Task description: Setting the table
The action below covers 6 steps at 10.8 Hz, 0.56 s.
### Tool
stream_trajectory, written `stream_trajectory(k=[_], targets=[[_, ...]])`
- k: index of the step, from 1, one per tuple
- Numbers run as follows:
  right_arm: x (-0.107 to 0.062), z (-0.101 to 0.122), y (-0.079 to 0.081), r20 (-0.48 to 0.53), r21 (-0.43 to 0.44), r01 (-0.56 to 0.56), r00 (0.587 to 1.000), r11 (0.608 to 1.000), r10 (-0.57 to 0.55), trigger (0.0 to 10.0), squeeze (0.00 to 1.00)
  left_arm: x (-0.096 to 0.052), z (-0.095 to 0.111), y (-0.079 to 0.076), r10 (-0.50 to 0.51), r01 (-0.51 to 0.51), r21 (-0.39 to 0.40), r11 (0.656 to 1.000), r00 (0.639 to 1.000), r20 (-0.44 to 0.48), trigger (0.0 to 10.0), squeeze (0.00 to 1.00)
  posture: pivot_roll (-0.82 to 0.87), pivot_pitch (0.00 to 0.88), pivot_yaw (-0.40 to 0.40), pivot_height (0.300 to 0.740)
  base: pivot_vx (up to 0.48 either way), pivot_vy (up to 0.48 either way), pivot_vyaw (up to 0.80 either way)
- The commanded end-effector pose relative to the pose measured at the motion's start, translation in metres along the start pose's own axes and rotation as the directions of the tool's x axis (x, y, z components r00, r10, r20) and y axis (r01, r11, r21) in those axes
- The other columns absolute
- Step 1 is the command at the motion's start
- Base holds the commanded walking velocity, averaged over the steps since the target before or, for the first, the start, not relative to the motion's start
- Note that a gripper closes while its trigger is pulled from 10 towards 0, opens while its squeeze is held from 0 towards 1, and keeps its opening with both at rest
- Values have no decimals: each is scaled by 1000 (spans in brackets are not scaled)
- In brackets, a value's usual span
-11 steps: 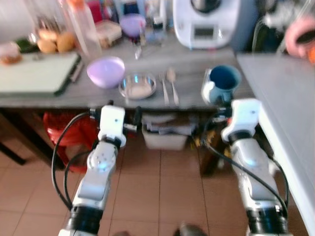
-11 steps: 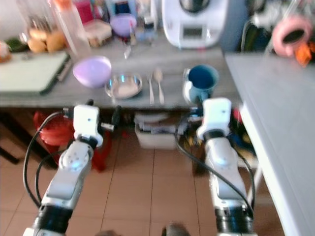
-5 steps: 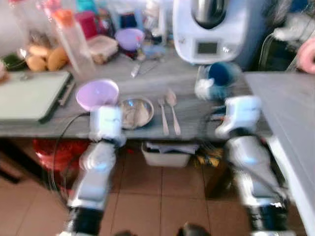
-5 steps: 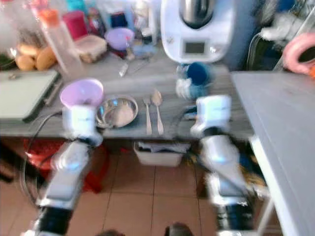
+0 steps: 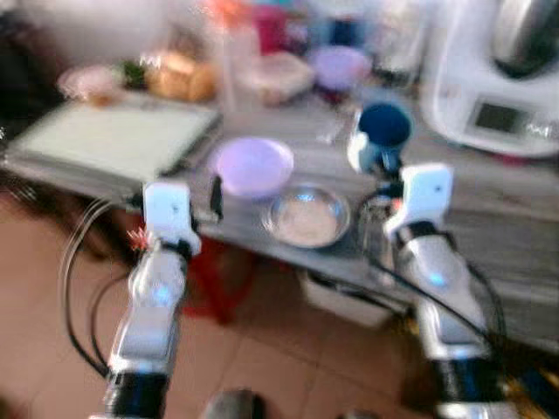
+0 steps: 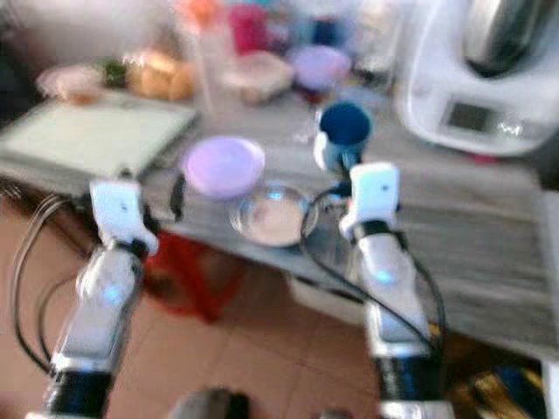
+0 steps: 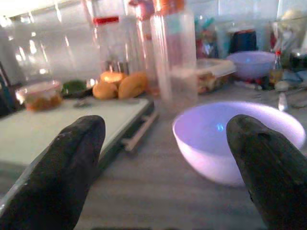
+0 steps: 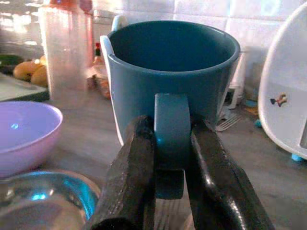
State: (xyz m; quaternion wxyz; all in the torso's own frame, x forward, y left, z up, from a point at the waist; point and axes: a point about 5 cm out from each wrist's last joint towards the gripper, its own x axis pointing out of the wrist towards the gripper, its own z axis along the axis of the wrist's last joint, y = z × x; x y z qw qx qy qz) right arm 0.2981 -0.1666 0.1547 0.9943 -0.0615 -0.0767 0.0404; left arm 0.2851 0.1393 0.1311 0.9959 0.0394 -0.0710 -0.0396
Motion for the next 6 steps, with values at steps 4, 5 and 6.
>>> stream_trajectory(k=[4,5,6], targets=[[25,-1,-36,-39,0,-54,998,999,54,10000,0,-10,-1,4,1,0,7,1000,999,-35,10000,0,25,0,46,740,0,0,0],[31,-2,-33,-44,25,-101,994,995,102,10000,0,-11,0,4,-2,2,9,1000,999,-39,10000,0,32,0,50,740,0,0,0],[38,-2,-24,-41,28,-186,981,982,187,10000,0,-15,0,5,-5,6,14,1000,999,-50,10000,0,41,0,53,740,0,0,0]])
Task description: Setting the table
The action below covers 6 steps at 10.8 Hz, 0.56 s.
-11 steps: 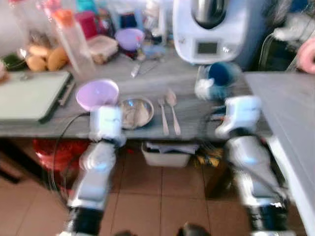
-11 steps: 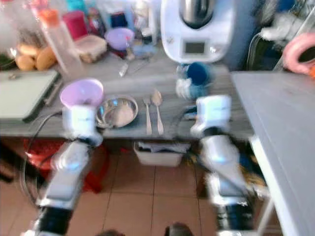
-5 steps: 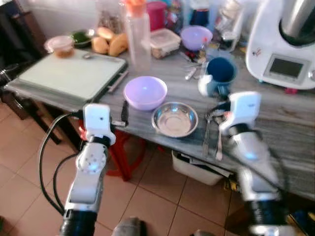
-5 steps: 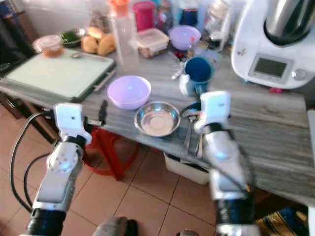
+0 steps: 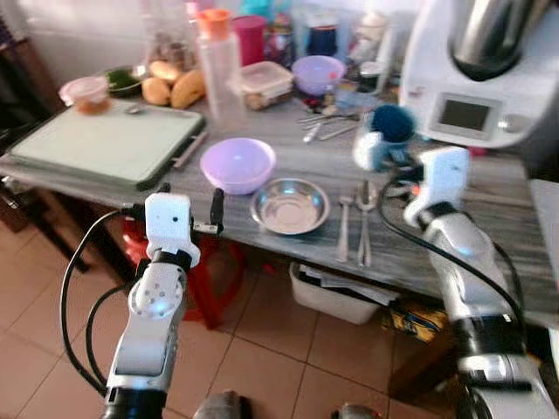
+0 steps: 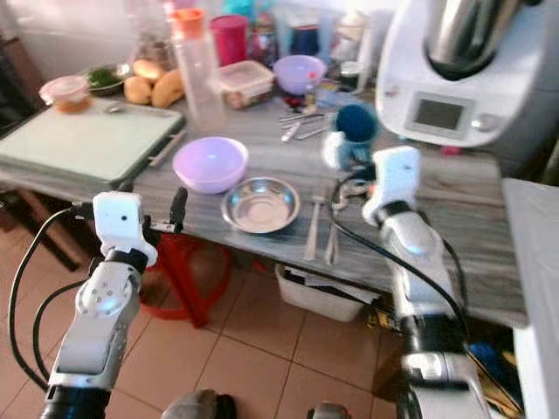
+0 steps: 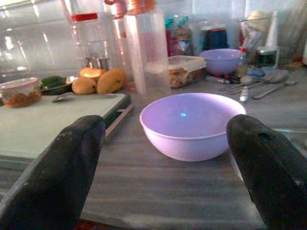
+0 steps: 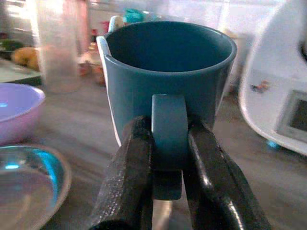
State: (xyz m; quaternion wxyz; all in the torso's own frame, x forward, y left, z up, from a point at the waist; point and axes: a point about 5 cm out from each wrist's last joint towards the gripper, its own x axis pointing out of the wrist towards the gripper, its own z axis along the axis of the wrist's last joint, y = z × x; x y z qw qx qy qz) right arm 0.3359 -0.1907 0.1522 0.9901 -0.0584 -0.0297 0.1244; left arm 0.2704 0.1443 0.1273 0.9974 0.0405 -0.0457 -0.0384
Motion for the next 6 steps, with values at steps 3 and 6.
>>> stream_trajectory(k=[3,6], targets=[[20,14,4,51,-29,-97,994,995,98,10000,0,-8,4,7,-1,2,30,1000,1000,-18,10000,0,68,0,54,740,0,0,0],[27,15,6,56,-16,-159,986,987,159,10000,0,-25,5,18,6,-2,71,997,998,-60,10000,0,111,39,71,740,0,0,0]])
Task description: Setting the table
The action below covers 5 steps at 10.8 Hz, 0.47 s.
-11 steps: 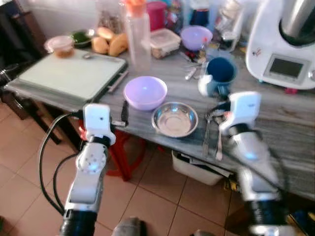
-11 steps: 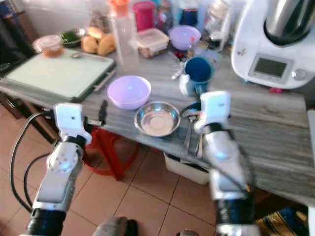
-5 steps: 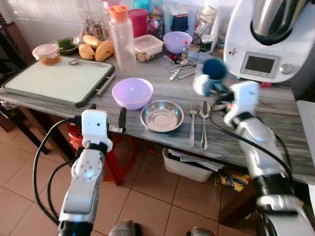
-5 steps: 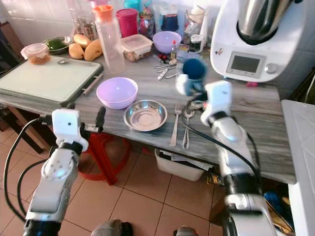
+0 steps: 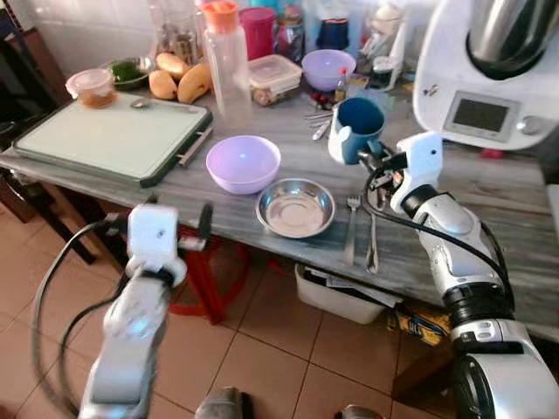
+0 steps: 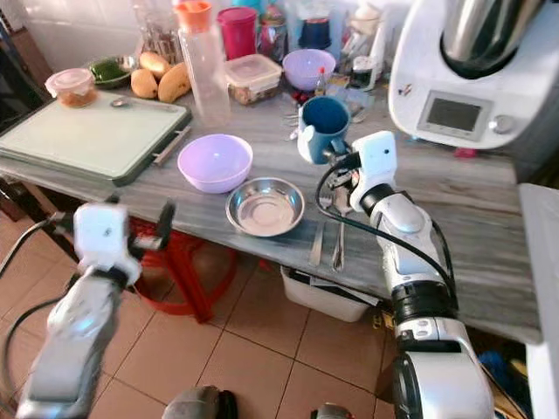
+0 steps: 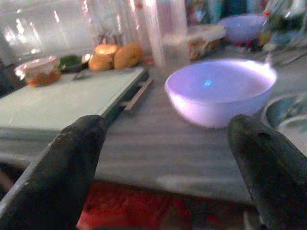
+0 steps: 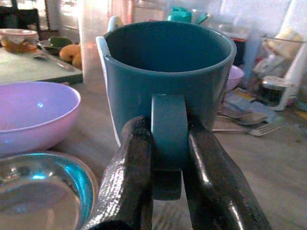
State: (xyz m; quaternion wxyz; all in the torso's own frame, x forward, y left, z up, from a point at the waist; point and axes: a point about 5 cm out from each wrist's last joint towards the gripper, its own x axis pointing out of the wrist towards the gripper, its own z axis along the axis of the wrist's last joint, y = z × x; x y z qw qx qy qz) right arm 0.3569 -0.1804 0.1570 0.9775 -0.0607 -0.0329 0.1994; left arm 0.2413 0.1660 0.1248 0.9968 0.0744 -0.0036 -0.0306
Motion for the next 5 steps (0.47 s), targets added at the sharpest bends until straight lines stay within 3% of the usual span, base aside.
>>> stream_trajectory(k=[1,3,5], targets=[[6,11,3,48,-7,-30,998,1000,30,10000,0,-6,2,7,12,-11,19,1000,1000,-11,10000,0,126,58,80,740,0,0,0],[11,13,1,50,-7,-41,998,999,41,10000,0,-22,-4,14,7,-4,44,999,998,-67,10000,0,144,85,92,740,0,0,0],[12,11,-2,38,10,-40,998,999,40,10000,0,-28,-3,18,4,0,50,999,996,-92,10000,0,154,109,103,740,0,0,0]])
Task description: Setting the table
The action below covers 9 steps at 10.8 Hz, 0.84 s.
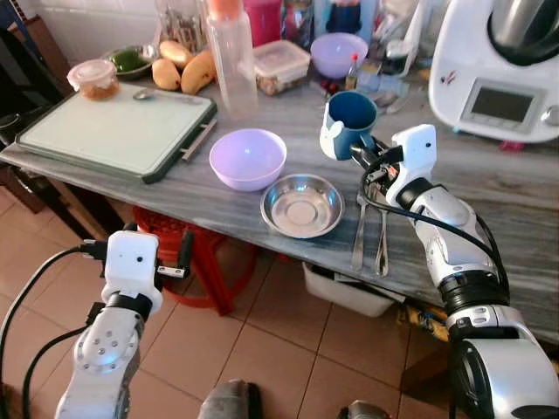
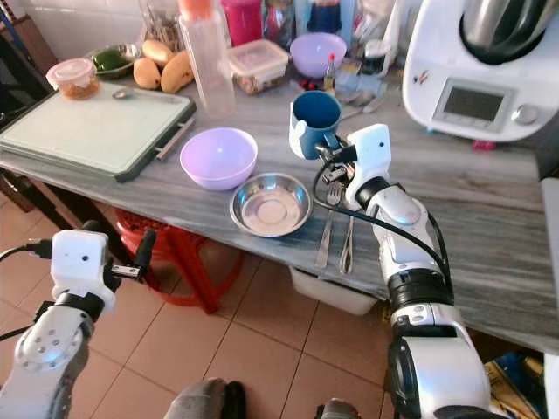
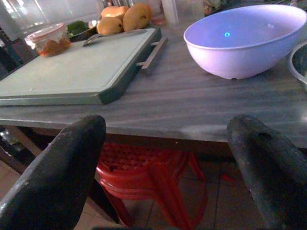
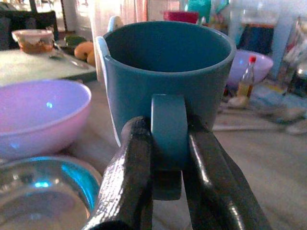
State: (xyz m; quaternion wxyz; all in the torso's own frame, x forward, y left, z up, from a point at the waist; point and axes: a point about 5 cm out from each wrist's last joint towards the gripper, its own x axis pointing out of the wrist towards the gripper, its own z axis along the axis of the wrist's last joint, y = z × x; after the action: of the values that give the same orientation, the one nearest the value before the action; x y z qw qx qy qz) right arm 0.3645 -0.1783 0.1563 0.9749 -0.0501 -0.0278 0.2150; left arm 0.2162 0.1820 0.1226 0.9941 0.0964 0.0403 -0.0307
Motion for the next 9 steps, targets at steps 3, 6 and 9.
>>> stream_trajectory(k=[3,6,9], targets=[[2,0,-1,-1,11,-23,1000,1000,23,10000,0,-7,1,5,-2,3,13,1000,1000,-26,10000,0,156,125,110,740,0,0,0],[3,-8,2,-24,23,-46,999,999,46,10000,0,-10,1,2,-3,3,4,1000,999,-39,10000,0,166,126,103,740,0,0,0],[3,-14,8,-41,6,-94,995,996,94,10000,0,-9,1,2,-1,1,2,1000,999,-44,10000,0,165,124,104,740,0,0,0]])
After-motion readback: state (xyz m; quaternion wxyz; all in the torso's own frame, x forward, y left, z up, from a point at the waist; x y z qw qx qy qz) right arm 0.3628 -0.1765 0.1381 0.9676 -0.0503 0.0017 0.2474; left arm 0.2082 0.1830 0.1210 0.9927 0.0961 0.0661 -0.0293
